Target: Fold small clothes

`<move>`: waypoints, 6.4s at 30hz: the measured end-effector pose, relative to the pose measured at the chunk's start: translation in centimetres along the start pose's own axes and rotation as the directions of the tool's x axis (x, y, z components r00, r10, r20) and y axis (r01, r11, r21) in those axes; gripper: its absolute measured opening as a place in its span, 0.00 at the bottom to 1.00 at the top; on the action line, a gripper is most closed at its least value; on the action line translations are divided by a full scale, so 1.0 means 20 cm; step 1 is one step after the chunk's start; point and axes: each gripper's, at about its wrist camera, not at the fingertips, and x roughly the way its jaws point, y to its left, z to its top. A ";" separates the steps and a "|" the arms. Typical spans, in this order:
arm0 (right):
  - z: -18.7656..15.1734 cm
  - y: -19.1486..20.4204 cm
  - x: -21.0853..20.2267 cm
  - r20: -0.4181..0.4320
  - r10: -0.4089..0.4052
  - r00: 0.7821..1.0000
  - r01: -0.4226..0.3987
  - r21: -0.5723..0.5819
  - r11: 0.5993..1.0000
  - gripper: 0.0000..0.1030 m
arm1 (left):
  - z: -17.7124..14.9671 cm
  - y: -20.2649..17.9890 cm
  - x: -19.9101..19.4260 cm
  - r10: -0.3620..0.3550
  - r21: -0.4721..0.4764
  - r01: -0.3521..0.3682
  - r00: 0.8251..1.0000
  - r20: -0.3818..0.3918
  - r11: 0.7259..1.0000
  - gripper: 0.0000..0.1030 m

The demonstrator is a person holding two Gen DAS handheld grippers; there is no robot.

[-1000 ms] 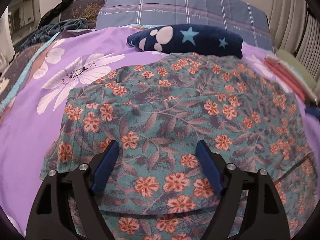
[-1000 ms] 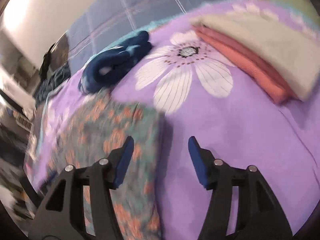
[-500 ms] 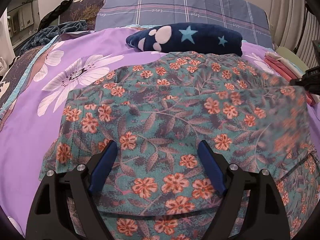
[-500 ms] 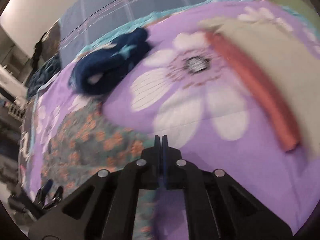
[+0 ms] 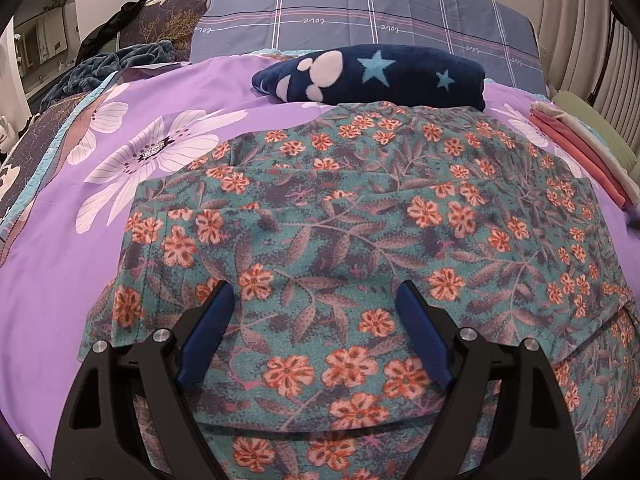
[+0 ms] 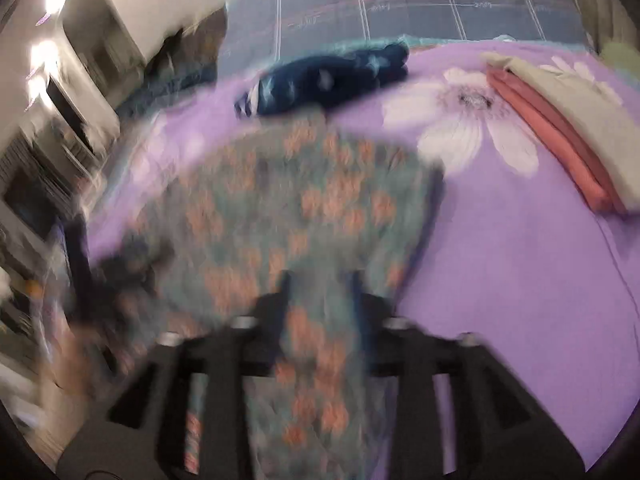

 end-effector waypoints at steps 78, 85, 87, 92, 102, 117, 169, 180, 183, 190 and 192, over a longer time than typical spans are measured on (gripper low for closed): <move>-1.03 -0.33 -0.99 0.368 0.654 0.661 -0.743 0.204 0.637 0.02 | -0.92 0.46 -1.26 -0.469 -0.027 0.472 0.880 0.078 0.881 0.04; -1.08 -0.44 -1.26 0.496 0.643 0.584 -0.778 0.115 0.618 0.02 | -0.93 0.42 -1.59 -0.481 0.041 0.486 0.846 0.230 0.873 0.02; -1.08 -0.44 -1.29 0.492 0.599 0.632 -0.727 0.108 0.678 0.02 | -0.95 0.39 -1.66 -0.476 0.067 0.475 0.843 0.250 0.877 0.02; -1.09 -0.49 -1.16 0.450 0.573 0.685 -0.702 0.198 0.684 0.02 | -1.02 0.34 -1.52 -0.447 0.040 0.447 0.878 0.170 0.893 0.02; -0.80 -0.49 -1.13 0.472 0.586 0.659 -0.711 0.136 0.690 0.02 | -0.90 0.35 -1.53 -0.441 0.017 0.450 0.865 0.238 0.893 0.02; 0.09 -0.48 -0.58 0.409 0.494 0.767 -0.610 0.225 0.760 0.03 | -0.11 0.50 -1.10 -0.366 -0.176 0.445 0.862 0.350 0.878 0.02; 0.15 -0.48 0.06 0.163 0.361 0.918 -0.392 0.255 0.884 0.05 | -0.11 0.64 -0.20 -0.276 -0.329 0.273 0.960 0.039 0.904 0.20; 0.15 -0.45 0.04 0.171 0.369 0.913 -0.402 0.237 0.884 0.05 | -0.10 0.61 -0.21 -0.232 -0.279 0.226 0.973 0.012 0.933 0.05; 0.15 -0.45 0.04 0.173 0.370 0.913 -0.403 0.239 0.883 0.05 | -0.08 0.58 -0.22 -0.211 -0.239 0.210 0.977 0.018 0.948 0.05; 0.24 -0.51 0.00 0.225 0.409 0.884 -0.462 0.285 0.840 0.05 | 0.04 0.61 -0.32 -0.275 -0.292 0.293 0.956 0.102 0.911 0.04; 0.32 -0.53 -0.01 0.249 0.409 0.878 -0.471 0.294 0.832 0.05 | 0.11 0.64 -0.32 -0.277 -0.313 0.302 0.953 0.121 0.901 0.04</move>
